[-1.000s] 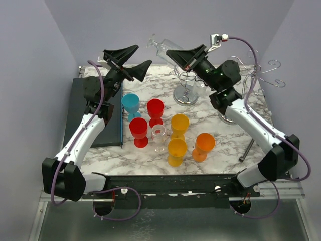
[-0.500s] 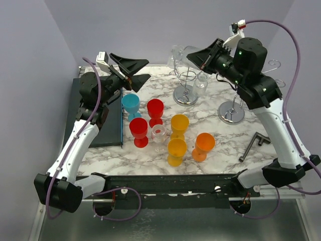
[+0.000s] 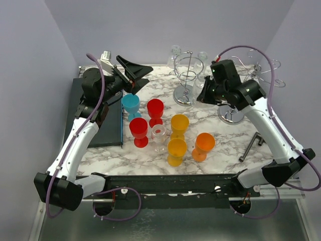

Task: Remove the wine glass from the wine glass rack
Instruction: Place the wine glass at the center of the board.

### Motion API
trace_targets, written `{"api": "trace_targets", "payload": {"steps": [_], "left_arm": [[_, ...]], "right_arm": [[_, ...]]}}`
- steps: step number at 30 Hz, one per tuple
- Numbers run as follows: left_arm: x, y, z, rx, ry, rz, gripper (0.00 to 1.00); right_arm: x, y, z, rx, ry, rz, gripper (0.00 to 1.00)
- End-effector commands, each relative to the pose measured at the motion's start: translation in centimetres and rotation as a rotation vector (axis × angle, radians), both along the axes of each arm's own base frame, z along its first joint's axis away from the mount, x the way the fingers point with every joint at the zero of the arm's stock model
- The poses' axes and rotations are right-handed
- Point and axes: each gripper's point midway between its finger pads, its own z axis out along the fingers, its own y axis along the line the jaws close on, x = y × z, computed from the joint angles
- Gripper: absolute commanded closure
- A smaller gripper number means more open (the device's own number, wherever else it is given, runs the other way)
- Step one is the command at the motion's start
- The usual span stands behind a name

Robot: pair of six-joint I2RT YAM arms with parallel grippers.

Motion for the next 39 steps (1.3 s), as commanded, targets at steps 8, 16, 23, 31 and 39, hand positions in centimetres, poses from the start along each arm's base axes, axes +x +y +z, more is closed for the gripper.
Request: {"api": "trace_targets", "payload": {"steps": [8,16,23,31,39], "left_arm": [[-0.3,-0.5,-0.7,0.083,-0.028,-0.043,0.01],[-0.1,-0.5,-1.2,0.108,-0.028,-0.043,0.01],[0.0,-0.5,-1.7,0.13,-0.028,-0.046,0.01],[0.4,-0.6,-2.1,0.147,-0.029,-0.048,0.01],[0.7,-0.6,-2.5,0.156,-0.023,-0.047,0.01]], "right_arm": [[0.6,-1.1,-9.1,-0.166,0.145,-0.025,0.99],[1.8,-0.2,-12.8,-0.216,0.212,-0.002,0.99],[2.7,-0.3,-15.1,-0.277,0.258,-0.006,0.99],[2.8,0.0,-17.8,-0.305,0.314,0.005,0.99],[2.4,-0.1,-20.6,-0.322,0.371,0.004,0.99]]}}
